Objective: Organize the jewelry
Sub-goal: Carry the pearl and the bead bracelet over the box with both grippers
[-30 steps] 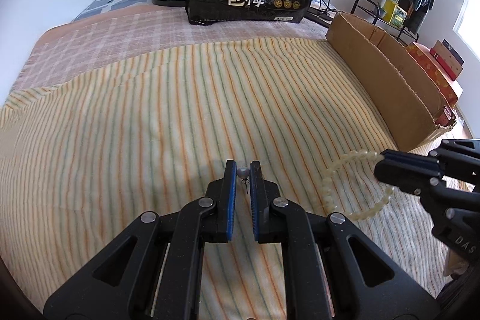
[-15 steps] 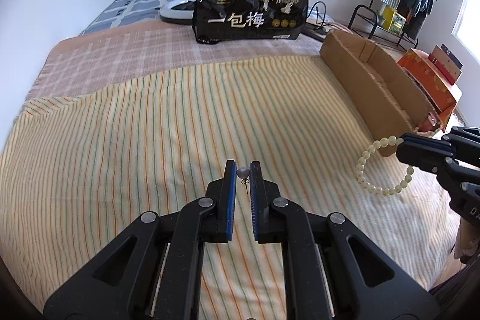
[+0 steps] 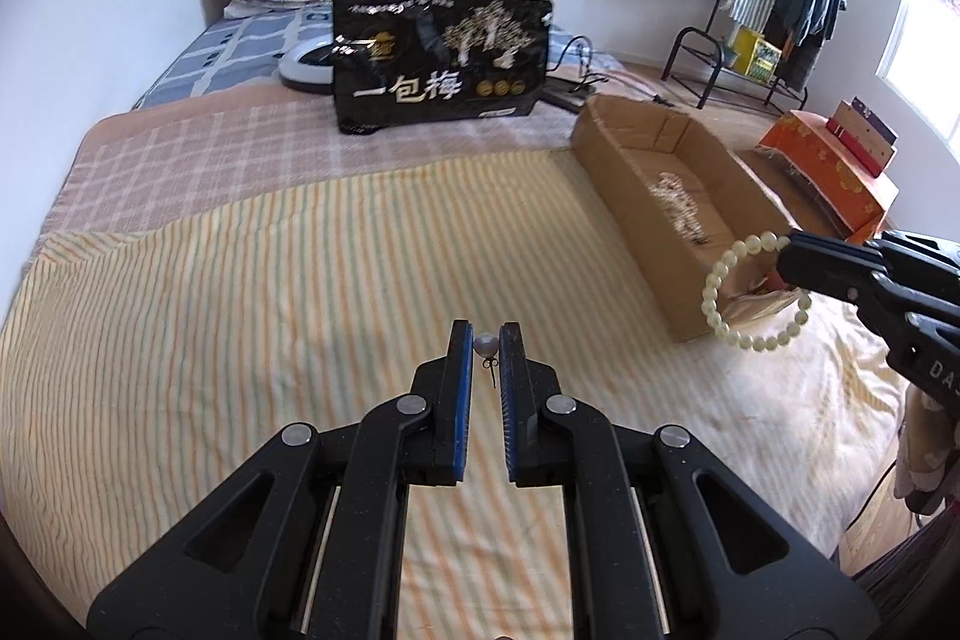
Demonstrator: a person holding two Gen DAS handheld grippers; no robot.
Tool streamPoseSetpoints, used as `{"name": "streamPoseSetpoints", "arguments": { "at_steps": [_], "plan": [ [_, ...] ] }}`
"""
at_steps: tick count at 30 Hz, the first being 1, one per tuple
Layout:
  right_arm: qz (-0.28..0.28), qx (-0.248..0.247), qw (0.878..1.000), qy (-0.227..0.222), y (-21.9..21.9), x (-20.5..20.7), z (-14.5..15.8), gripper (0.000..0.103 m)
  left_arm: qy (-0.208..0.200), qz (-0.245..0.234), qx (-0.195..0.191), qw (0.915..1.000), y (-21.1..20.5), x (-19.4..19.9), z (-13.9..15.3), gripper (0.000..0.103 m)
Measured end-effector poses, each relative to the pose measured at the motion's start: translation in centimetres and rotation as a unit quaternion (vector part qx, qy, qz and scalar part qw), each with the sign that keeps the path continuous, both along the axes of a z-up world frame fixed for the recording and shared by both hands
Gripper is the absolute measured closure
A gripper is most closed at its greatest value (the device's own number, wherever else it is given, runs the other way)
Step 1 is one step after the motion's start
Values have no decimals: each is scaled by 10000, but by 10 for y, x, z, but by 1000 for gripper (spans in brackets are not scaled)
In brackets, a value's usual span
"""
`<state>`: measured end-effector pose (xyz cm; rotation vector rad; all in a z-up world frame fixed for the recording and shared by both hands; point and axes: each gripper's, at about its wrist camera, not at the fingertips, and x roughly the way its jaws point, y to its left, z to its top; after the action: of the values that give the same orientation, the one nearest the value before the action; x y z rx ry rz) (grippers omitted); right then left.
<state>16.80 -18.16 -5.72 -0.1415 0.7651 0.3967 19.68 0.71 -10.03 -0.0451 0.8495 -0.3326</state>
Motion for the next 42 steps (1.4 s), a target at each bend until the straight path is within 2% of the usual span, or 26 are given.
{"name": "streamPoseSetpoints", "arguments": {
  "at_steps": [7, 17, 32, 42],
  "plan": [
    [-296, 139, 9993, -204, -30, 9, 21, 98, -51, -207, -132, 9997, -33, -3, 13, 96],
    [-700, 323, 9964, -348, -75, 42, 38, 98, -121, -419, -324, 9985, -77, 9, 23, 96],
    [-1198, 424, 9913, -334, -117, 95, 37, 99, -348, -834, -152, 9958, -151, 21, 25, 96],
    [-1327, 391, 9902, -184, -128, 121, 20, 98, -418, -853, -63, 9955, -174, 29, 23, 96]
  ]
}}
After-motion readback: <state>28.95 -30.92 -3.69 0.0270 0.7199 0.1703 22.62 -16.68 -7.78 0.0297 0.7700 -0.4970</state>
